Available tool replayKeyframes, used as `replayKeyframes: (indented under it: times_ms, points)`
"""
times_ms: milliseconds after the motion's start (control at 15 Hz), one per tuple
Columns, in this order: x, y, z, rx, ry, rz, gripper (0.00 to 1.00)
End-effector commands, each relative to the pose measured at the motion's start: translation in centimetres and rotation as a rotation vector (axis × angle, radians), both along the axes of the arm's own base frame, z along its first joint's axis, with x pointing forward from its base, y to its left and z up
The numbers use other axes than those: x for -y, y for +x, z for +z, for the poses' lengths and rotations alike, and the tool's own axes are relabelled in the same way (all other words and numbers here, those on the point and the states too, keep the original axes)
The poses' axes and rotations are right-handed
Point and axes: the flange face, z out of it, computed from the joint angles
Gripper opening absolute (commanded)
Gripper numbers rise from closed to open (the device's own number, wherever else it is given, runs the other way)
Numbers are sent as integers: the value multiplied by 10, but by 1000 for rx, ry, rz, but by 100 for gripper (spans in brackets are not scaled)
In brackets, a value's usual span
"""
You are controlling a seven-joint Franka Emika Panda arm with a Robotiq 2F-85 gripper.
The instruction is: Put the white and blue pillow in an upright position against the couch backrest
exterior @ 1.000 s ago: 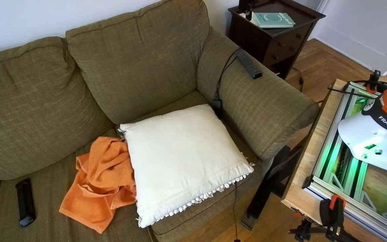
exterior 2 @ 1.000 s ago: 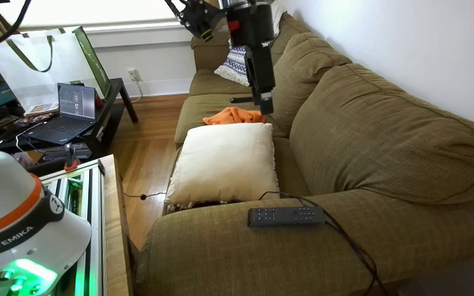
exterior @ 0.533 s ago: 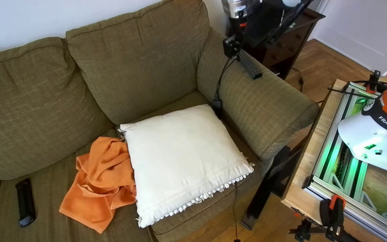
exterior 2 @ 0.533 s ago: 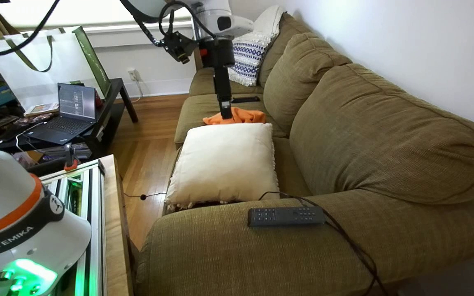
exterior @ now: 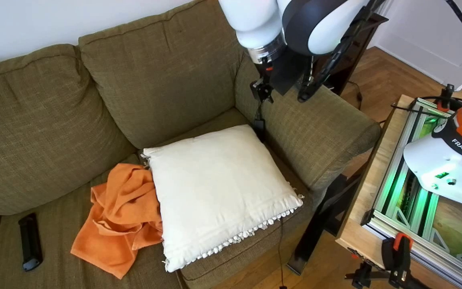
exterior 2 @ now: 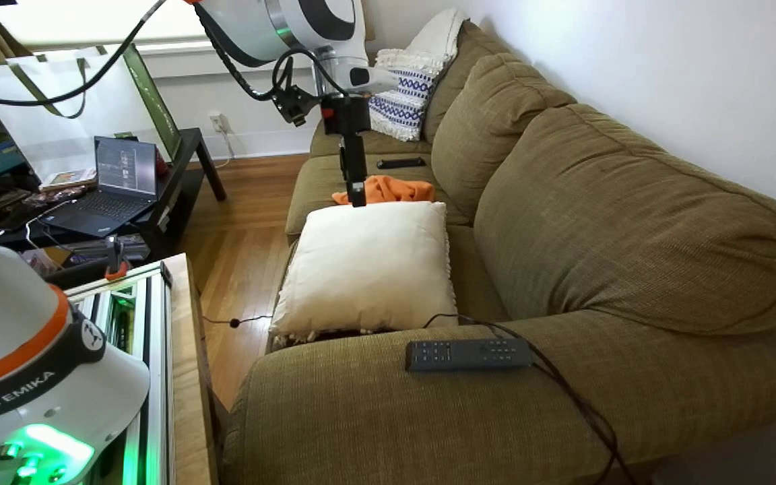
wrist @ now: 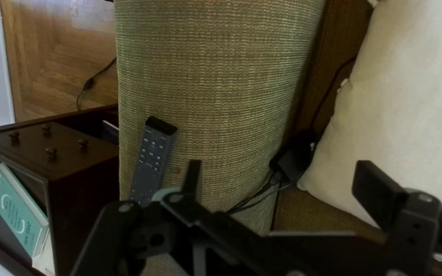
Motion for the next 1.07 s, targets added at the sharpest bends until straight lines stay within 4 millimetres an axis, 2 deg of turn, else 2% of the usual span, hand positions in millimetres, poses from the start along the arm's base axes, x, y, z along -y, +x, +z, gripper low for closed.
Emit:
replayKeyframes:
  times_ms: [0, 200, 267, 333, 533, 733, 1000]
  points:
    - [0, 1, 1, 1, 1, -2, 100]
    - [0, 2, 2, 3, 2, -2, 100]
    - [-16, 4, -8, -18, 61, 41, 100]
    - [-24, 0, -15, -37, 40, 84, 100]
    - [-57, -22, -40, -83, 122, 245, 100]
    - [-78, -47, -70, -139, 208, 380, 100]
    - [-88, -78, -104, -176, 282, 504, 100]
